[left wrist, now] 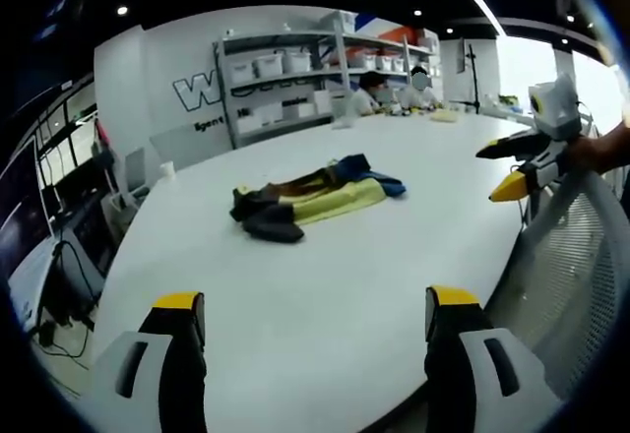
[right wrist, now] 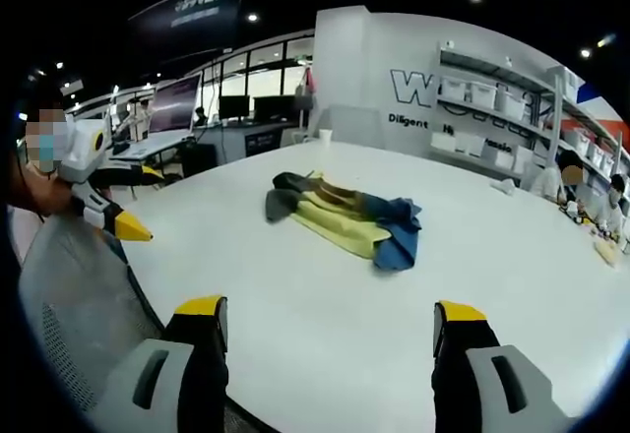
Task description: Fold the garment on the visible template until the final outline fits inside the template.
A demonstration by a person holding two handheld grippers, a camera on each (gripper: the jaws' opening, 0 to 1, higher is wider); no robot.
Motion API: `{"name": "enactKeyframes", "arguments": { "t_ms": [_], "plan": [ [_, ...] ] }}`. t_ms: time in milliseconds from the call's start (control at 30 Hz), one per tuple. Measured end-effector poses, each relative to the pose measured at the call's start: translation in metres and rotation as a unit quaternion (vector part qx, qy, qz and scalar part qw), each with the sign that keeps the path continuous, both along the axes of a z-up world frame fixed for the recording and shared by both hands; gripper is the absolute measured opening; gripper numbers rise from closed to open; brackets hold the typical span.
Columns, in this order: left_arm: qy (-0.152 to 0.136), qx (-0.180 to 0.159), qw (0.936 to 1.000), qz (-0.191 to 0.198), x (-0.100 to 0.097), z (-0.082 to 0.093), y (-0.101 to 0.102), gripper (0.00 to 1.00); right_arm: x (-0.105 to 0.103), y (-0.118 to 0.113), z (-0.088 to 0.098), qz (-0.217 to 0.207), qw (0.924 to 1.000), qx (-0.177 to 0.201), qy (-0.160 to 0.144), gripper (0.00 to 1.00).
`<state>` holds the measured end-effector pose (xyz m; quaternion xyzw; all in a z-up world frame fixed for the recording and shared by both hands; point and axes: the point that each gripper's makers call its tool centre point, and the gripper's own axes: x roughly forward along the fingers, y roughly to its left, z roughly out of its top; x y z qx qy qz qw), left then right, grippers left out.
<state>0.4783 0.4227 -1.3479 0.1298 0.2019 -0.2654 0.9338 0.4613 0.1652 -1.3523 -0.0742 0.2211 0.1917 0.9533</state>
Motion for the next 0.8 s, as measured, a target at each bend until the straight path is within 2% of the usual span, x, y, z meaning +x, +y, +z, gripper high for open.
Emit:
{"name": "enactKeyframes", "arguments": {
  "t_ms": [800],
  "plan": [
    [-0.001,-0.002,1.0,-0.002,-0.0003,0.0008,-0.0007,0.9,0.0007,-0.0025,-0.0008,-0.007,1.0,-0.001,0.003,0.83]
  ]
}}
